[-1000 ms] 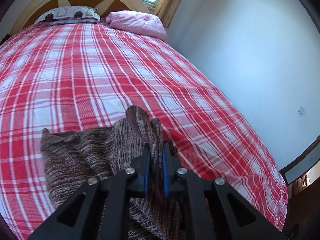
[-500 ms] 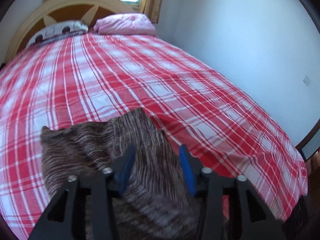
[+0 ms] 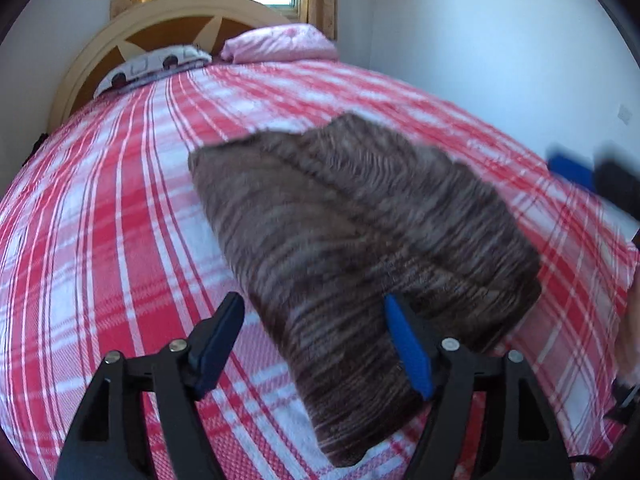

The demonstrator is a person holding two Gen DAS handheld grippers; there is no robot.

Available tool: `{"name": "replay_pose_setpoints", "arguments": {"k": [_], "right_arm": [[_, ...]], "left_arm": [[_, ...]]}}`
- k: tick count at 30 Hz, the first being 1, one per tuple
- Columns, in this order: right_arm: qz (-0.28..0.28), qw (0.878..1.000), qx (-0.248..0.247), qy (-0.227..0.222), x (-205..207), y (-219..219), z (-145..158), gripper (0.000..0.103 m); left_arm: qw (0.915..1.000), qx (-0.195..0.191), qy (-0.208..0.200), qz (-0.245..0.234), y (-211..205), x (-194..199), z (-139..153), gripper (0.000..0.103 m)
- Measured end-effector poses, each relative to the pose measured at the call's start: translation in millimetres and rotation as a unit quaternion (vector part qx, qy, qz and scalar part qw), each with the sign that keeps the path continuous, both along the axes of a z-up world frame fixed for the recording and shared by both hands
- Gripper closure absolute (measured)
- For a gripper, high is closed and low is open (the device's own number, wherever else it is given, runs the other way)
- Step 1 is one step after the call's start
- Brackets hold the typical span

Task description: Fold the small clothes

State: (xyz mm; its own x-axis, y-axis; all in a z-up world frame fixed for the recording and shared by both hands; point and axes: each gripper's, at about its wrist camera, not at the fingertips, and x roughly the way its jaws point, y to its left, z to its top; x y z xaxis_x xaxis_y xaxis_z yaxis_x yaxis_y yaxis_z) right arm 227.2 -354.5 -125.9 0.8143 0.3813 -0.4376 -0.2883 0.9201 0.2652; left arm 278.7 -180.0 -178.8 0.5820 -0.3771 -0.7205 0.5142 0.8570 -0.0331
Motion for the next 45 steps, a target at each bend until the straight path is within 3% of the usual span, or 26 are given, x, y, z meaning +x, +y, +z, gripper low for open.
{"name": "replay_pose_setpoints", "arguments": {"k": [2, 5, 9, 11, 13, 16, 18, 21, 24, 26, 30, 32, 41, 45], "right_arm": [[0.009, 1.0, 0.002, 0.018, 28, 7, 2, 0.031], [0.013, 0.997, -0.007, 0.081, 75, 9, -16, 0.031], [-0.051, 0.979, -0.029, 0.193, 116, -19, -67, 0.048], [-0.056, 0.982, -0.012, 0.181, 113, -33, -71, 0.049], [-0.07, 0.98, -0.038, 0.185, 107, -35, -70, 0.049], [-0.07, 0.979, -0.038, 0.189, 101, -43, -70, 0.049], [-0.081, 0.983, -0.054, 0.158, 91, -42, -56, 0.049], [-0.077, 0.989, -0.067, 0.103, 82, -26, -28, 0.048], [-0.018, 0.994, -0.067, 0.08, 79, -1, -16, 0.048], [0.02, 0.993, -0.069, 0.099, 77, 12, -24, 0.048], [-0.02, 0.981, -0.105, 0.16, 70, 2, -66, 0.053], [-0.01, 0.983, -0.103, 0.149, 55, -4, -75, 0.055], [-0.002, 0.977, -0.13, 0.167, 31, -5, -74, 0.055], [-0.011, 0.981, -0.132, 0.145, 16, -6, -63, 0.055]], "left_arm": [[0.9997, 0.017, 0.014, -0.008, -4, 1, -9, 0.028], [0.9997, 0.02, 0.013, -0.007, -3, 0, -12, 0.028], [0.999, -0.006, 0.044, -0.006, 7, 8, -19, 0.026], [0.9987, -0.014, 0.049, -0.007, 10, 10, -19, 0.025], [0.9988, -0.023, 0.042, -0.011, 12, 8, -17, 0.025], [0.9973, -0.069, 0.023, -0.003, 28, 5, -8, 0.025], [0.993, -0.117, 0.012, 0.008, 44, 5, -1, 0.021], [0.9873, -0.15, 0.016, 0.052, 63, 13, -2, 0.009], [0.9849, -0.141, 0.058, 0.081, 64, 29, -12, 0.009], [0.9857, -0.123, 0.076, 0.087, 60, 34, -17, 0.008], [0.9952, -0.04, 0.059, 0.067, 33, 26, -19, 0.003], [0.9964, -0.023, 0.055, 0.061, 32, 21, -22, 0.002], [0.9965, -0.044, 0.053, 0.047, 47, 14, -22, 0.002], [0.995, -0.067, 0.058, 0.047, 52, 16, -20, 0.002]]}}
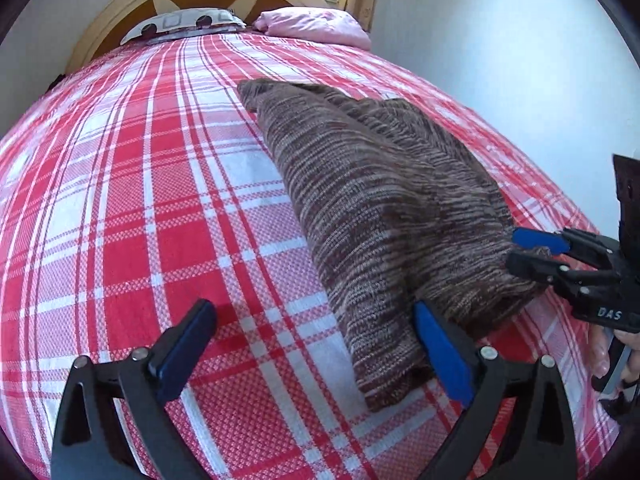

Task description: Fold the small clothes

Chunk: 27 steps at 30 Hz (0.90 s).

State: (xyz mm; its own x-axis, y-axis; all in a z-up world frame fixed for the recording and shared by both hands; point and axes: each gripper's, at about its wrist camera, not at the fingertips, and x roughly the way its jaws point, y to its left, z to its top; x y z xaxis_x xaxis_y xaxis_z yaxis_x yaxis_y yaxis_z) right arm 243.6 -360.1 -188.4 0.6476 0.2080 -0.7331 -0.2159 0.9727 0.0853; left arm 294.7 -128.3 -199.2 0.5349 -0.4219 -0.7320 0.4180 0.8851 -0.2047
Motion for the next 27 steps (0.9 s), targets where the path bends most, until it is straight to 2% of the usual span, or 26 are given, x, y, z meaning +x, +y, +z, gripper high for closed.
{"name": "replay_pose_setpoints", "arguments": {"k": [2, 5, 9, 14, 16, 18, 22, 27], "right_arm": [[-0.009, 1.0, 0.004, 0.009, -4, -4, -3, 0.055], [-0.009, 0.999, -0.03, 0.015, -4, -4, -12, 0.055], [-0.016, 0.999, 0.023, 0.03, -1, -24, -2, 0.054], [-0.033, 0.998, 0.06, 0.009, 10, -45, 9, 0.054], [-0.051, 0.995, 0.084, 0.005, 23, -55, 14, 0.054], [-0.065, 0.991, 0.116, 0.008, 40, -64, 17, 0.047], [-0.079, 0.983, 0.166, 0.026, 82, -72, 19, 0.047], [-0.085, 0.984, 0.152, 0.041, 122, -70, 11, 0.047]], "left_arm": [[0.9999, -0.014, 0.005, 0.001, 3, 2, 0, 0.002], [0.9999, -0.015, 0.006, 0.0, 2, 3, 0, 0.0], [1.0, 0.006, 0.004, 0.004, -4, 1, -1, 0.0], [0.9996, 0.027, 0.003, 0.005, -9, 1, -3, 0.0], [0.9993, 0.036, 0.002, 0.005, -12, 2, -4, 0.0], [0.9991, 0.041, 0.001, 0.005, -12, 2, -4, 0.0], [0.9991, 0.042, 0.002, 0.006, -13, 2, -5, 0.0], [0.9987, 0.051, 0.002, 0.007, -15, 2, -6, 0.0]]}}
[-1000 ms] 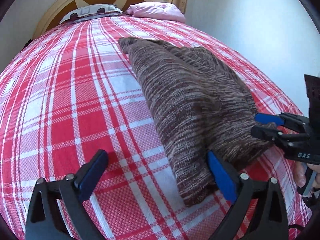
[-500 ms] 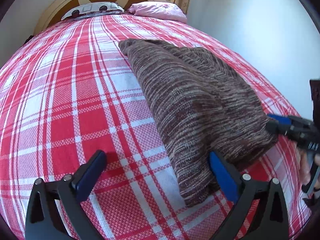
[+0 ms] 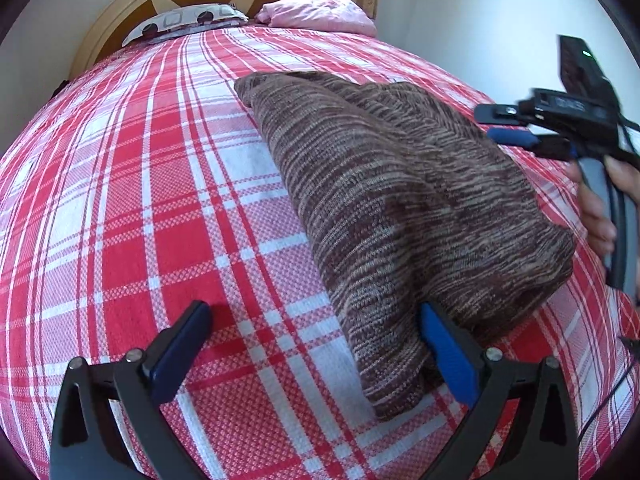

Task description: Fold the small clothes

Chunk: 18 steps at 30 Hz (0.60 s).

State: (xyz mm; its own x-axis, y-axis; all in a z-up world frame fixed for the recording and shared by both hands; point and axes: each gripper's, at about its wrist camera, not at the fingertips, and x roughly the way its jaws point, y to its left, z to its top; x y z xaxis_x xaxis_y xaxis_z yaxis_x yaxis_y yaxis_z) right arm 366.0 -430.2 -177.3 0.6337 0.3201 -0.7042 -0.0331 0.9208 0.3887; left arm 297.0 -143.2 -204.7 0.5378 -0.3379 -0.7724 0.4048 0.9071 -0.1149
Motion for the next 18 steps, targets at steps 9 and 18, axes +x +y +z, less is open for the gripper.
{"name": "replay_pose_setpoints", "arguments": {"k": [9, 18], "right_arm": [[0.007, 0.999, 0.044, 0.012, 21, -14, -28, 0.04], [0.024, 0.999, 0.038, -0.008, 35, -13, -24, 0.039]], "left_arm": [[0.9998, -0.011, 0.016, 0.0, -1, 12, 8, 0.0], [0.9987, -0.043, 0.024, -0.012, -12, 28, 8, 0.001]]}}
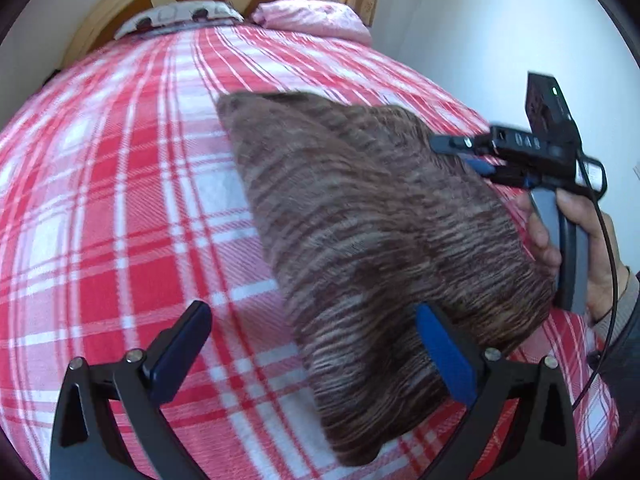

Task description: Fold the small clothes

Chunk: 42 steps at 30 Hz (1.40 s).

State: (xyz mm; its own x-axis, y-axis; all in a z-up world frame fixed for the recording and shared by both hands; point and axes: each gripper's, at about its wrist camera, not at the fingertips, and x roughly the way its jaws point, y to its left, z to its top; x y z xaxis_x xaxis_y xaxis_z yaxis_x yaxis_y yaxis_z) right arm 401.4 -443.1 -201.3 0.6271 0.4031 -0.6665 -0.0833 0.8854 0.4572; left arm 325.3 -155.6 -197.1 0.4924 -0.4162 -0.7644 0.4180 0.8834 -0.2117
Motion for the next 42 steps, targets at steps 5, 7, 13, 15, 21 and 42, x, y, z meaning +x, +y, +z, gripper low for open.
{"name": "replay_pose_setpoints", "arguments": {"k": [5, 7, 13, 15, 21, 42], "right_arm": [[0.004, 1.0, 0.007, 0.007, 14, 2, -5, 0.039], [0.016, 1.0, 0.016, 0.006, 18, 6, -5, 0.039], [0.009, 0.999, 0.045, 0.009, 30, 3, -19, 0.045], [0.002, 0.998, 0.066, 0.006, 30, -4, -24, 0.052], [0.021, 0.997, 0.073, 0.004, 30, -1, -25, 0.069], [0.018, 0.999, 0.036, -0.028, 0, 24, 15, 0.08]], "left_arm": [[0.9999, 0.005, -0.004, -0.009, -3, 1, -5, 0.001], [0.9999, -0.003, -0.005, -0.009, -1, 1, -6, 0.001], [0.9998, -0.002, -0.008, -0.017, -5, -1, -3, 0.012], [0.9995, 0.001, -0.01, -0.029, -9, -3, -3, 0.017], [0.9983, 0.016, -0.02, -0.052, -18, -8, -3, 0.028], [0.9992, -0.022, -0.015, -0.031, 3, -7, 14, 0.078]]}}
